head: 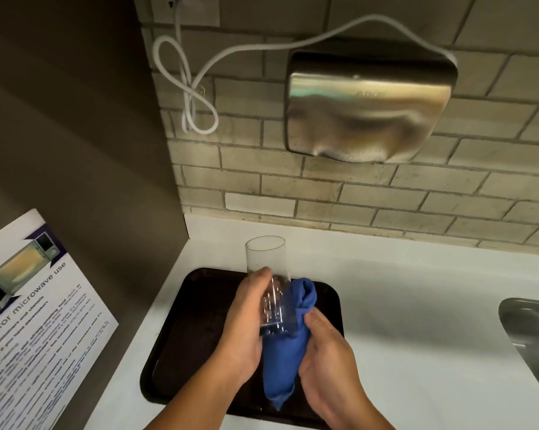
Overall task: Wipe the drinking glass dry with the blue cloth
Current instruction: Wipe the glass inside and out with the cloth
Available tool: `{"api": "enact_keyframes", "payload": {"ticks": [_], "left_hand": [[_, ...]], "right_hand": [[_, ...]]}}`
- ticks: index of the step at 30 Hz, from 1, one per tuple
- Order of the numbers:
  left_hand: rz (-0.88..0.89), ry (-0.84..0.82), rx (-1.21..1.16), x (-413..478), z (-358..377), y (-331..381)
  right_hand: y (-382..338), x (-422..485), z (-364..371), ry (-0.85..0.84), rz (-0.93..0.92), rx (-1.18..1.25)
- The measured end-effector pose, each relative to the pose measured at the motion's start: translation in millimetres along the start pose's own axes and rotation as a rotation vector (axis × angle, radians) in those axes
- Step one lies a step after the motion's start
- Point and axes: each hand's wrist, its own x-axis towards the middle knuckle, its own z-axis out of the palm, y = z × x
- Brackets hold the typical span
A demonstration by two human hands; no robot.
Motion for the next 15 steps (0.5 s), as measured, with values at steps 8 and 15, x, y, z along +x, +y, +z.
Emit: {"api": "enact_keyframes", "payload": {"ticks": [8,15], "left_hand": [[0.104,0.007,0.065,0.0,-0.7,7.3],[0.204,-0.015,0.119,-2.6,7.8,12.9]], "right_hand": [[-14.1,0.5,7.0,0.012,-0.028,-0.038],[-28.0,9.1,3.2,-0.048,0.102,-0.141]]}}
